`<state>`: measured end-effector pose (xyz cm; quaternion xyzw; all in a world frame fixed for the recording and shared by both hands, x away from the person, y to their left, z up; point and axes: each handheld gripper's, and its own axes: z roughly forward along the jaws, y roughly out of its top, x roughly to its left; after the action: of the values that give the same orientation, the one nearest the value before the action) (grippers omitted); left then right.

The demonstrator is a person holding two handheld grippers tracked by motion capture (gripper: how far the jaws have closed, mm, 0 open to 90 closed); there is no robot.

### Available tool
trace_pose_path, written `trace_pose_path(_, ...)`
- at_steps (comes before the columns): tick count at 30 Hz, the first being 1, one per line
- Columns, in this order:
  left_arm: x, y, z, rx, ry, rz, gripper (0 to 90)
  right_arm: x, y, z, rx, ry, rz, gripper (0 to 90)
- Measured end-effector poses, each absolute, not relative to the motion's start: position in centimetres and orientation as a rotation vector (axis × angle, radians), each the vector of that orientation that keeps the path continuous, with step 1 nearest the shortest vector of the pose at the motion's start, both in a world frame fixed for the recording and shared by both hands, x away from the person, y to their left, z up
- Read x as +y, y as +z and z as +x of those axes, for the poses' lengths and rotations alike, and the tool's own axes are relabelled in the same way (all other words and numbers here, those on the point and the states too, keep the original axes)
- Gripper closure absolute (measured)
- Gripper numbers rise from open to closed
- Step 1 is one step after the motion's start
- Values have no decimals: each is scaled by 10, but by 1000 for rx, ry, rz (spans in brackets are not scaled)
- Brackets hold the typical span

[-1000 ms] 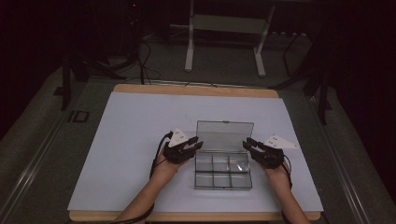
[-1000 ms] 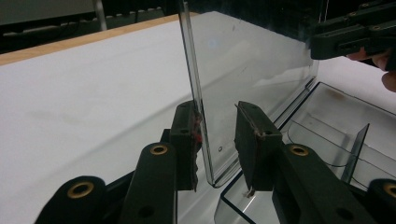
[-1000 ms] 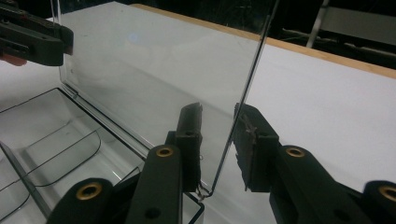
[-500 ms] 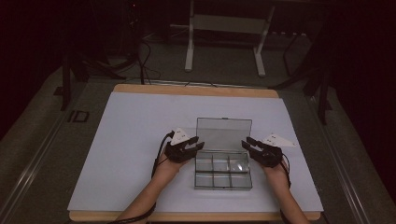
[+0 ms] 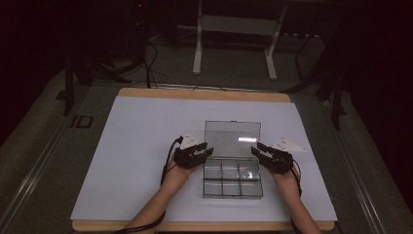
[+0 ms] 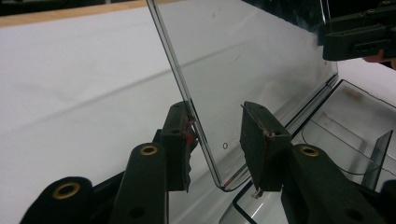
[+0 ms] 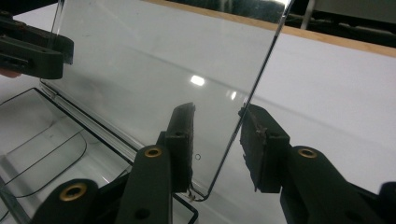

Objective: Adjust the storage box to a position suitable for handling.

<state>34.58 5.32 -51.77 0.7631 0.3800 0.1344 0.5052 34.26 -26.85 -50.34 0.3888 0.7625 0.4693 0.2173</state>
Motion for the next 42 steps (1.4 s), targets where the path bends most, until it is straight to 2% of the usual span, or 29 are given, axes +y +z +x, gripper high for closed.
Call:
trace_pose_path(24, 51, -521, 349, 1035, 268, 1840, 567, -268, -510, 347, 2132, 1294, 1221, 598)
trace_pose_path(31, 55, -525, 353, 1059, 194, 1807, 552, -268, -512, 348, 2139, 1281, 1227, 600)
trace_pose_path(35, 54, -527, 353, 1081, 211, 1823, 506, -267, -513, 349, 2151, 1271, 1231, 604)
trace_pose_path(42, 52, -527, 353, 1072, 215, 1838, 513, -259, -516, 348, 2182, 1263, 1210, 607)
